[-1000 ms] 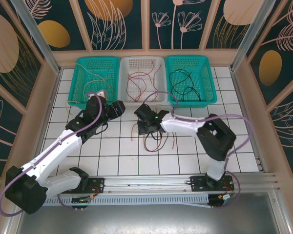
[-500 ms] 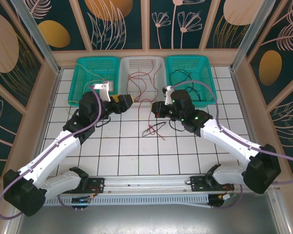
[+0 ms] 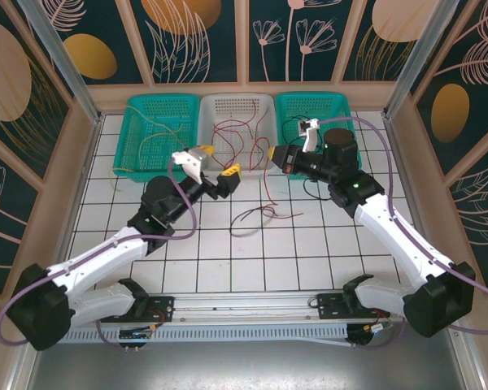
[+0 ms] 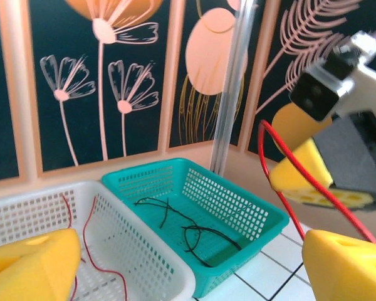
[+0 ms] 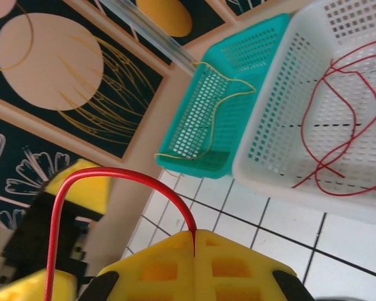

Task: Untangle the cables

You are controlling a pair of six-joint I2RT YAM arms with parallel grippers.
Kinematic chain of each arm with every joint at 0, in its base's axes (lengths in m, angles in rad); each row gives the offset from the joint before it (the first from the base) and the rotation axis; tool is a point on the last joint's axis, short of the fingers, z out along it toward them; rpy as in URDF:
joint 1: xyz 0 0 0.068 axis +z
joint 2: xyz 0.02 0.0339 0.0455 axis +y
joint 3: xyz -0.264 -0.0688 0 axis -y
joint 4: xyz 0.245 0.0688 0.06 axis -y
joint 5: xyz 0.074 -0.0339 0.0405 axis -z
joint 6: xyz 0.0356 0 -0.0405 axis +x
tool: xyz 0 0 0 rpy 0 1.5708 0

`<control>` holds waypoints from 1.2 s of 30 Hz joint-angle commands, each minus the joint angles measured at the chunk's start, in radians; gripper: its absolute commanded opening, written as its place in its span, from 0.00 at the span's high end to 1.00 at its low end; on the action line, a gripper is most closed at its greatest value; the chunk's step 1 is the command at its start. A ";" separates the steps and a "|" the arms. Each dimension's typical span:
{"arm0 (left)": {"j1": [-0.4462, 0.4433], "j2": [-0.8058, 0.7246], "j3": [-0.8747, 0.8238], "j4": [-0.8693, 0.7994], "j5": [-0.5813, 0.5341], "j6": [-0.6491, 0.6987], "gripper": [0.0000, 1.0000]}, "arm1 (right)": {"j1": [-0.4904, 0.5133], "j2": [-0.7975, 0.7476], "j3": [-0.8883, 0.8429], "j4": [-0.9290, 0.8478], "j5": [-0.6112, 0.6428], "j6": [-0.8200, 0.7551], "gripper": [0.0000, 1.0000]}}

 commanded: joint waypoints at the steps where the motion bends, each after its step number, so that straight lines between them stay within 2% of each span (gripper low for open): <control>1: -0.009 0.050 0.044 0.204 -0.054 0.159 0.05 | -0.005 -0.003 0.047 0.040 -0.075 0.037 1.00; 6: -0.047 0.126 0.070 0.320 -0.082 0.273 0.03 | -0.006 0.014 0.067 0.012 -0.083 0.033 1.00; 12: -0.079 0.178 0.111 0.325 -0.053 0.382 0.04 | -0.006 0.043 0.074 0.004 -0.111 0.038 1.00; 16: -0.081 0.183 0.115 0.320 -0.034 0.406 0.05 | -0.005 0.061 0.077 -0.015 -0.112 0.029 1.00; 22: -0.084 0.175 0.133 0.301 -0.009 0.392 0.09 | 0.004 0.077 0.063 -0.028 -0.115 0.016 1.00; 27: -0.083 0.177 0.164 0.255 0.044 0.343 0.15 | 0.023 0.078 0.054 -0.025 -0.116 0.011 1.00; 36: -0.084 0.192 0.194 0.188 0.072 0.297 0.33 | 0.052 0.067 0.041 -0.006 -0.115 0.013 1.00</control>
